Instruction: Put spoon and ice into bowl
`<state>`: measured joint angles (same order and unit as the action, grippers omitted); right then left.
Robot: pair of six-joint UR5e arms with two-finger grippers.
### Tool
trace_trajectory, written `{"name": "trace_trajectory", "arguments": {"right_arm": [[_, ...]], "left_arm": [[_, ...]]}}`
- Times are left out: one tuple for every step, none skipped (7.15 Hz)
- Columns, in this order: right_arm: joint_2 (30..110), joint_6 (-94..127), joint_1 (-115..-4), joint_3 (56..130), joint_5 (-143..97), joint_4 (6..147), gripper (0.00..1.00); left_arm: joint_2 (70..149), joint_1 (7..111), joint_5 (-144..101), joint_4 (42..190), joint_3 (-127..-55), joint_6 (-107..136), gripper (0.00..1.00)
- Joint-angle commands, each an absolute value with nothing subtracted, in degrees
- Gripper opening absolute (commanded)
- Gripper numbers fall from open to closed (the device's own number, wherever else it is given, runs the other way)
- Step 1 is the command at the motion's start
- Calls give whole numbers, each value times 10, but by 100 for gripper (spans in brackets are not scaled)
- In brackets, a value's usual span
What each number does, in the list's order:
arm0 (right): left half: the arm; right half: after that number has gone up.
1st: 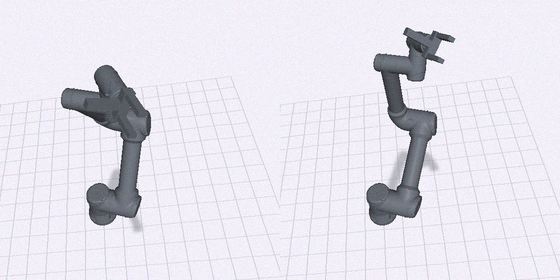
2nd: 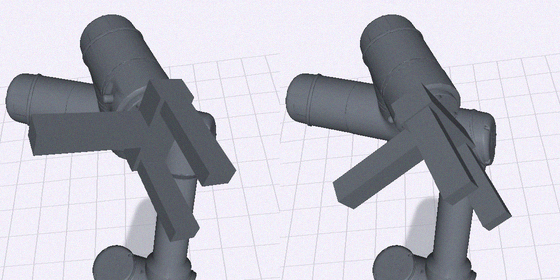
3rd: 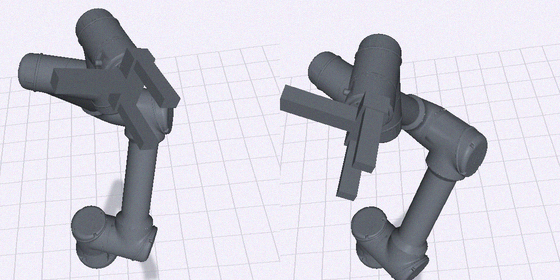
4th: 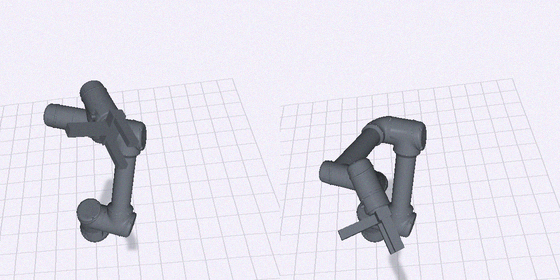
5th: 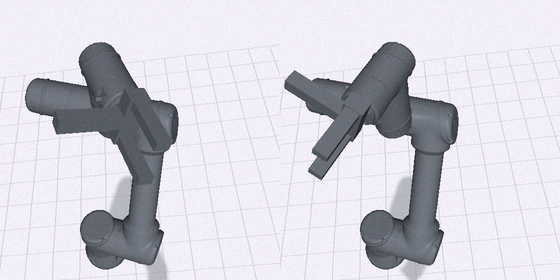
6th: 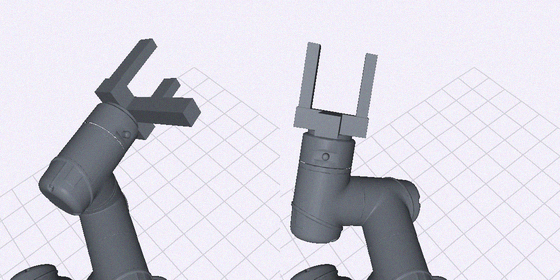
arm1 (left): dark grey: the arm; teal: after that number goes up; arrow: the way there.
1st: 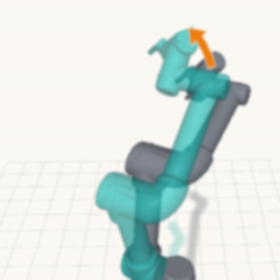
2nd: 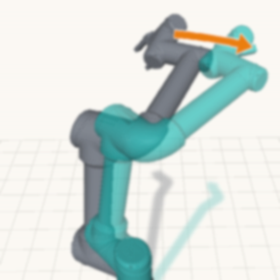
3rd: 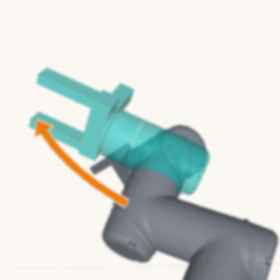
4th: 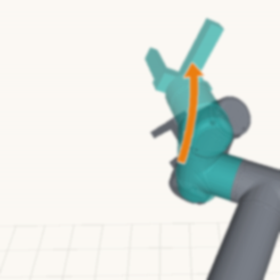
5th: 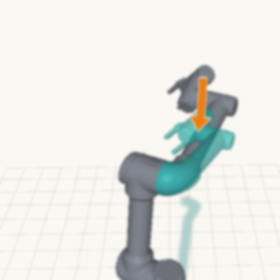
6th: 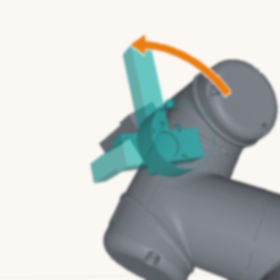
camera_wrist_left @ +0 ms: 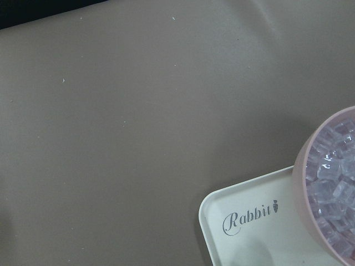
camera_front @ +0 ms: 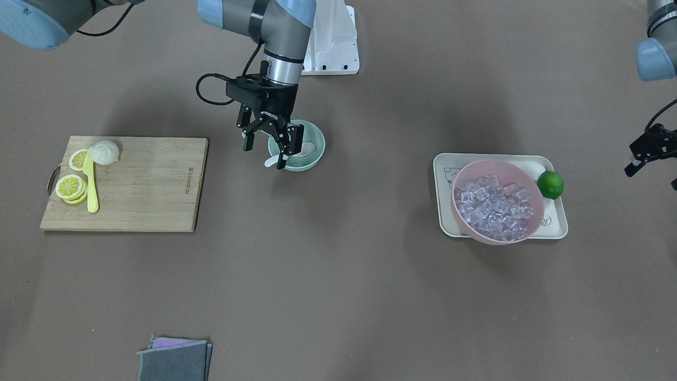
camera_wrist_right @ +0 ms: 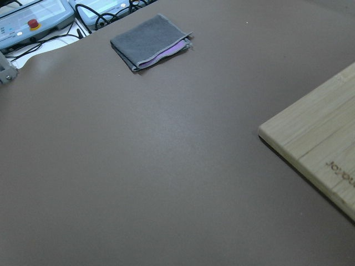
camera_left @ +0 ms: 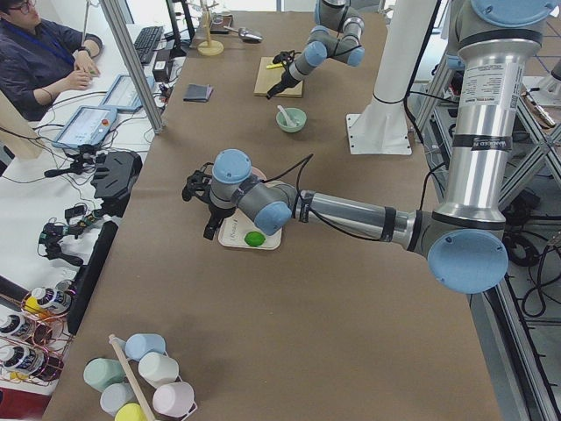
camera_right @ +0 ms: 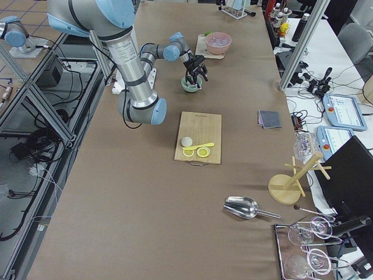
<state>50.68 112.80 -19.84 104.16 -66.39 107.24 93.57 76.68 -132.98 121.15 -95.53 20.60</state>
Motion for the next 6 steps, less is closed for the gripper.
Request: {"name": "trace_trajectory", "arguments": {"right_arm": [[538,1023,-251,1098,-738,1066,100],[551,956,-285,1112,-769,1065,100],[575,888,-323,1128,-826,1051,100],[608,828,-353,1149,-875,1027,100],[639,757,-386,1164,-916,1015,100],[663,663,-433,1165,-978,1013,100]], "left_arm": [[935,793,-1334,1195,-948,190,99],[935,822,-1355,1114,-951,107,99],[938,867,-1354,957,-961,28,99],[948,885,-1349,796,-962,10,99],[967,910,-1318,731,-972,5,99],[942,913,-1266,735,-998,5,99]]}}
